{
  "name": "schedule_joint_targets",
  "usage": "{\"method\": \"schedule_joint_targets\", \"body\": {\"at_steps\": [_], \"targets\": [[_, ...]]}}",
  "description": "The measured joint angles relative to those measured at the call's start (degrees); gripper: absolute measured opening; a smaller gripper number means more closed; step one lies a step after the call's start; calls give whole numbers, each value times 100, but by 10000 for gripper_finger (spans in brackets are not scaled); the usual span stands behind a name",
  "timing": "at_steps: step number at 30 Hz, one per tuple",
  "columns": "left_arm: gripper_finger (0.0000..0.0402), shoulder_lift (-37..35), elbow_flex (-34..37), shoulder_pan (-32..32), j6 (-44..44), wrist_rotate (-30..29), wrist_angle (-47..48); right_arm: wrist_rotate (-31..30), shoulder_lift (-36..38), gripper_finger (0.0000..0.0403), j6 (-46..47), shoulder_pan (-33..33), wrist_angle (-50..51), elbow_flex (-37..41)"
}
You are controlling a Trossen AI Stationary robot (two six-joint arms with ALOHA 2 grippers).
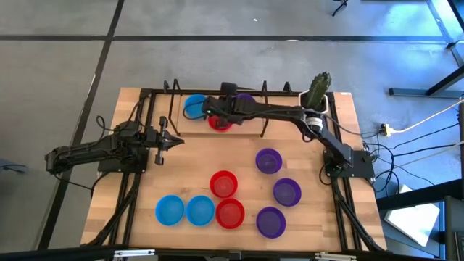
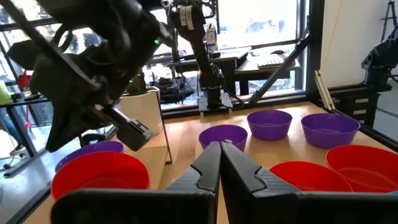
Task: Pick & Place Mini bowls
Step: Stack the red bowl on top of the red bowl on the shelf, then stack the violet bowl on top of the violet bowl on the shelf
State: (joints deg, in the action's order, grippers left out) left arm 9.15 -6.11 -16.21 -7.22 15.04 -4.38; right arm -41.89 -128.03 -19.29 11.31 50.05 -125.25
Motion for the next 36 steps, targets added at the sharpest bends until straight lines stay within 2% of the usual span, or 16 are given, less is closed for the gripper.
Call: {"method": "schedule_joint_targets", "body": {"at_steps": [5, 10, 15, 23, 30, 33, 36], "targets": [[4, -2, 0, -2, 0, 0, -2, 258, -2, 1, 85, 65, 2, 9], [6, -1, 0, -2, 0, -1, -2, 483, -11, 0, 44, 107, -412, 461], [7, 0, 0, -2, 0, -1, -2, -70, -16, 0, -575, 129, -1312, 1011], [7, 0, 0, -2, -92, 1, 0, -478, 127, 0, -1165, -153, -1716, 933], [5, -1, 0, -1, -98, -2, 43, -46, 1213, 0, -1365, -885, -1923, 911], [4, -1, 0, -2, -96, -1, 51, 200, 1991, 0, -1389, -1329, -1912, 911], [7, 0, 0, -2, -98, 1, 90, 503, 2872, 0, -1007, -1759, -1613, 898]]}}
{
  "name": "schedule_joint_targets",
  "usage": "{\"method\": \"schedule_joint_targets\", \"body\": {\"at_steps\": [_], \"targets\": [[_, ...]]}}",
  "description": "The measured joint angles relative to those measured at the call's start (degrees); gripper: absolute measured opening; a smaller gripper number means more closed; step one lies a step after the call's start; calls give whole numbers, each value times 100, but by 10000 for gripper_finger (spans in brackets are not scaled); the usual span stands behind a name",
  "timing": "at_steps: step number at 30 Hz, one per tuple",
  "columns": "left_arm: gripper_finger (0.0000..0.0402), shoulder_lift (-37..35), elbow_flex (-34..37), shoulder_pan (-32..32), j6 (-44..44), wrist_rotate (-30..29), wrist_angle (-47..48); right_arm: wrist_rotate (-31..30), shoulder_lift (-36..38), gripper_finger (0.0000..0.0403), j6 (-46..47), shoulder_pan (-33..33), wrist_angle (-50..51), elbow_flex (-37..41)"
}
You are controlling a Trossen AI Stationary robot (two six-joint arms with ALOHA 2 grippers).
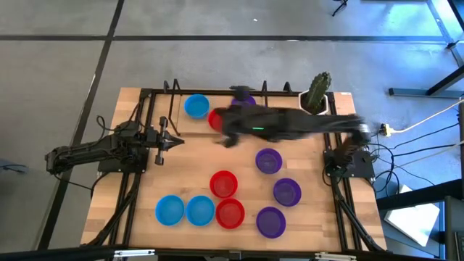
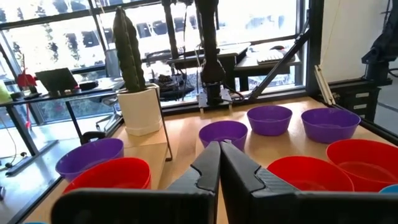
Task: Pick & Place Mini bowls
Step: Stack the violet bowl on top of the violet bowl on the shelf
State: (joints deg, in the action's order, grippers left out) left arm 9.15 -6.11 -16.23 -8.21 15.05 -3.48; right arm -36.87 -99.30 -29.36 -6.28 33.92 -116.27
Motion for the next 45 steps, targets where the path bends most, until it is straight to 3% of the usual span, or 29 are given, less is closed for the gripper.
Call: {"method": "schedule_joint_targets", "body": {"at_steps": [7, 10, 15, 21, 28, 35, 42, 45], "targets": [[4, 0, 0, 2, 5, -2, 11, 940, 1755, 0, 2094, -625, 2548, 80], [4, 0, 0, 0, 13, 0, 14, 1075, 2328, 0, 2726, -1109, 3076, 695], [8, -1, 0, 0, 52, -2, 11, 705, 3272, 0, 3098, -1903, 2520, 2597], [3, -1, 0, 0, 57, -2, 10, 1394, 4129, 9, 3044, -2149, 607, 4850], [4, -2, 0, 0, 59, -2, 28, 1419, 4043, 26, 3547, -2040, -130, 6387], [6, -2, 0, 0, 59, -43, 28, 1596, 3392, 53, 4270, -1847, -273, 6525], [7, 0, 0, 0, 57, -44, 74, 1718, 2877, 135, 4381, -1753, -717, 6519], [8, 0, 0, 0, 57, -44, 76, 2031, 2683, 170, 4684, -1581, -691, 6518]]}}
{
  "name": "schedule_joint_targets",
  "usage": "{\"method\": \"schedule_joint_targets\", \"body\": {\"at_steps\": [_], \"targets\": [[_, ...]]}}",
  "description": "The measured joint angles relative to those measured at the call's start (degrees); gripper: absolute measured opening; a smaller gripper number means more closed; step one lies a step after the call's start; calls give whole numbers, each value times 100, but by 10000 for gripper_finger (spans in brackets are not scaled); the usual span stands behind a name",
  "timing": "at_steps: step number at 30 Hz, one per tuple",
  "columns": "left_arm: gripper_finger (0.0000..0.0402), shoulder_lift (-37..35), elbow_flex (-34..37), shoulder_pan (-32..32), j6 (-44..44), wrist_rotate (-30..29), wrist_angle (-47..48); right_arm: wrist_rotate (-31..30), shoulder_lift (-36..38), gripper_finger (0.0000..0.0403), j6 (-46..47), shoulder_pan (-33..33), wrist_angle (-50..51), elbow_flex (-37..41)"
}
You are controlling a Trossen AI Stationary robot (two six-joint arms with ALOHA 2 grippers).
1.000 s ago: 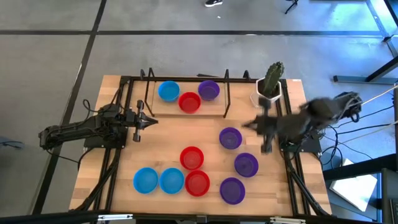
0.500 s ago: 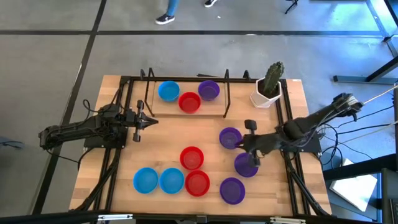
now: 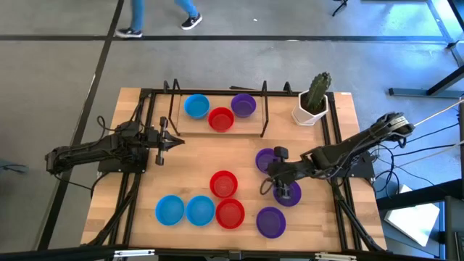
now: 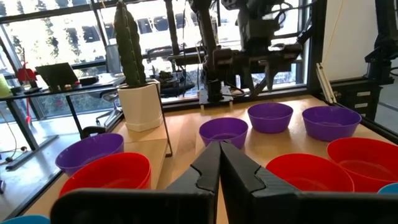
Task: Pick & Place Mini bowls
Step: Stack the violet bowl on top of the violet bowl on the shelf
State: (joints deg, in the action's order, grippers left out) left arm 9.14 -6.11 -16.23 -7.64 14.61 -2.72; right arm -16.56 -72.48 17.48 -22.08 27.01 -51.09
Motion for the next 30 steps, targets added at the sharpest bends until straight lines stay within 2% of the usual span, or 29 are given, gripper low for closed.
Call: {"method": "schedule_joint_targets", "body": {"at_steps": [5, 11, 30], "targets": [[3, -1, 0, 1, -2, 1, -1, 309, -344, 199, 287, 268, 156, 0], [4, 0, 0, 0, -11, 0, 2, 423, -843, 200, 290, 419, 197, 0], [7, -2, 0, 0, -7, 0, -2, 65, -1666, 200, 290, 530, 507, 0]]}}
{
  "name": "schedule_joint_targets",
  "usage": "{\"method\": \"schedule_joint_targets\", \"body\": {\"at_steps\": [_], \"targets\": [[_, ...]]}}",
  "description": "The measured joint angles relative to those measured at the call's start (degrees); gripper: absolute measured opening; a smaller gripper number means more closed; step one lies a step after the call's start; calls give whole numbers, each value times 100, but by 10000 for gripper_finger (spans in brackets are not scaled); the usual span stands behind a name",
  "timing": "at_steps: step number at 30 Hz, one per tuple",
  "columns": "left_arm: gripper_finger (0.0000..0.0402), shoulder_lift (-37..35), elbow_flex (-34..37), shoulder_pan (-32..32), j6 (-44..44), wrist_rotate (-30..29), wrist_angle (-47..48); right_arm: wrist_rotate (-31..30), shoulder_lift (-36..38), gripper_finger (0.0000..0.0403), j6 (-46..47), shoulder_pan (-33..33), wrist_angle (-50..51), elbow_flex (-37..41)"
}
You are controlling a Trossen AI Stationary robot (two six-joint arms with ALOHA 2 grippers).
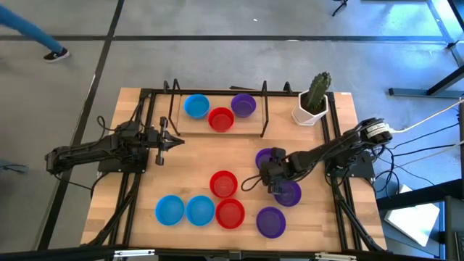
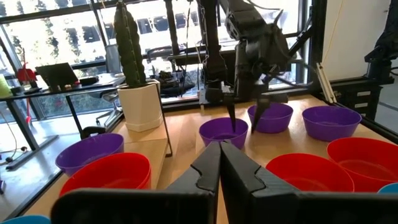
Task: Pick & Place Mini bowls
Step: Stack the violet bowl on top of the violet bowl on the shelf
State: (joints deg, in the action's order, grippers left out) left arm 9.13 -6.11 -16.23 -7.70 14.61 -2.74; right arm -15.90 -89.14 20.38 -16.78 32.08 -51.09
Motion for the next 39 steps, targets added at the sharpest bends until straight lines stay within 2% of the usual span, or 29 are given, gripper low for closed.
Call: {"method": "schedule_joint_targets", "body": {"at_steps": [8, 10, 13, 17, 19, 25, 31, 35, 39], "targets": [[3, 2, 0, 0, 0, 0, 2, -1, -358, 199, 8, 168, -10, 0], [5, 2, 0, 0, 0, 0, 2, -2, -425, 188, -7, 199, -12, 0], [8, 1, 0, 1, -1, 1, 0, 0, -449, 143, -117, 232, -47, 0], [5, 1, 0, 0, -1, 1, 2, 2, -403, 43, -295, 273, -171, -1], [4, 0, 0, 0, 0, 0, 2, -2, -356, 13, -381, 283, -169, -51], [8, 0, 0, 1, -3, 1, 1, 6, -302, 8, -672, 261, 40, -578], [4, 2, 0, 1, -4, 2, 2, -72, -174, 6, -1007, -72, 176, -1219], [5, 1, 0, 1, -9, 2, 32, -679, 331, 5, -1042, -511, 205, -1359], [9, 2, 0, 0, -11, 2, 60, -1523, 1258, 3, -923, -1065, 243, -1222]]}}
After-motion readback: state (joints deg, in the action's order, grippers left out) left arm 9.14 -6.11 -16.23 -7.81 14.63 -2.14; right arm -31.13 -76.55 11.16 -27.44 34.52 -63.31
